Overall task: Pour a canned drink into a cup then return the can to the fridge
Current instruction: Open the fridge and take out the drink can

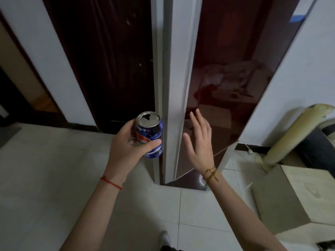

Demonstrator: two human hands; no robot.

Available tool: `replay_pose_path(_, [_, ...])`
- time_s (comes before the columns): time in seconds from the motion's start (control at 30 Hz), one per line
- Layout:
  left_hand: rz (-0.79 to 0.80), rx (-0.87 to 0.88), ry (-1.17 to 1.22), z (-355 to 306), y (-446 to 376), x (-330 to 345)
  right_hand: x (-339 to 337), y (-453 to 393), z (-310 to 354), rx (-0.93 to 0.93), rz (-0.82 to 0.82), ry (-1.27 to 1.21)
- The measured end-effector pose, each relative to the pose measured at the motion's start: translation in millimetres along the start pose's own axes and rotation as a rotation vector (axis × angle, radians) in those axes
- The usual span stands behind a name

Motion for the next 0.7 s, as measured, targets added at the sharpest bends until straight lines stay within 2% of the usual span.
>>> replay_pose_path(0.33, [-0.078,0.036,-0.033,6,-76,-7,61,-79,-16,-0.073,0.120,-0.107])
replay_pose_path(0.53, [-0.078,0.024,-0.024,19,-114,-3,95,-117,-41,-0.011,0.180,-0.077])
replay_pose_path(0.7, [-0.018,0.015,-0.023,33,-153,3,119,-147,-58,0.044,0.224,-0.028])
Point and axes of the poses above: each hand's wrist, its own y-axis away from the middle knuckle, its own x-axis out of the palm, z = x × y, the point moved 7 cm from there along -y, towards the middle knuckle, and after that the axes turned 5 degrees about y, right-handed, at the moved point
